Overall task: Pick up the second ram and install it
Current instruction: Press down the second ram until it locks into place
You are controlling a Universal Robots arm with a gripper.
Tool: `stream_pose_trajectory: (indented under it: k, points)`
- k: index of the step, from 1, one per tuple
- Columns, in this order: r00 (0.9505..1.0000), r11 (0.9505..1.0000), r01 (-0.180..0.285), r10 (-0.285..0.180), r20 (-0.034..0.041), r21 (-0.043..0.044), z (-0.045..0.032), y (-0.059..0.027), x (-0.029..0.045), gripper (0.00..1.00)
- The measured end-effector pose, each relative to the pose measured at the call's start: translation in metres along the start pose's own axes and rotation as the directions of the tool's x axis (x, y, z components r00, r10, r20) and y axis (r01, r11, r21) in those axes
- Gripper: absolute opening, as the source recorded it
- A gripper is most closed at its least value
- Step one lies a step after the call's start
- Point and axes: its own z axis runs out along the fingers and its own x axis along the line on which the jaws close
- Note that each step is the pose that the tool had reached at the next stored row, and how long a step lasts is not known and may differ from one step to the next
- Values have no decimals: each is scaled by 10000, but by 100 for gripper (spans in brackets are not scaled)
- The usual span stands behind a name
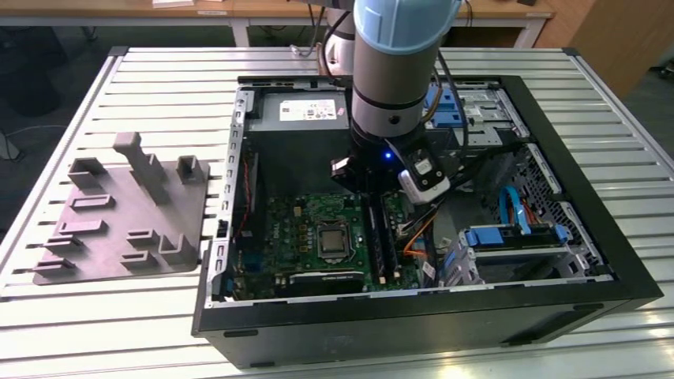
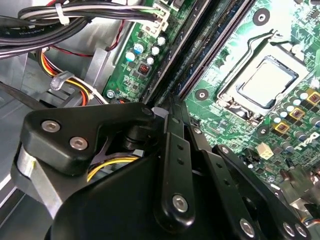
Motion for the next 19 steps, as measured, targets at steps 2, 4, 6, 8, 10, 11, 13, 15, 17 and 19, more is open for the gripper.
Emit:
stream_pose_trajectory:
  k: [2,4,6,8,10,11,13,15,17,19]
  points:
    - [10000,10000,-1,1,2,-2,2,6,7,11]
    - [10000,10000,1,-1,16,1,-3,10,13,11]
    - [10000,10000,3,-3,49,-29,-33,16,11,11]
    - [10000,10000,5,-5,46,-3,-116,18,8,11]
    - [10000,10000,6,-6,50,1,-157,20,8,11]
    - [10000,10000,6,-6,53,2,-155,19,8,11]
    - [10000,10000,10,-10,51,56,-159,-2,8,11]
    - [10000,10000,11,-11,52,93,-157,-55,7,11]
    - [10000,9999,12,-12,53,120,-157,-117,6,11]
    - [10000,9999,13,-14,53,148,-159,-207,5,11]
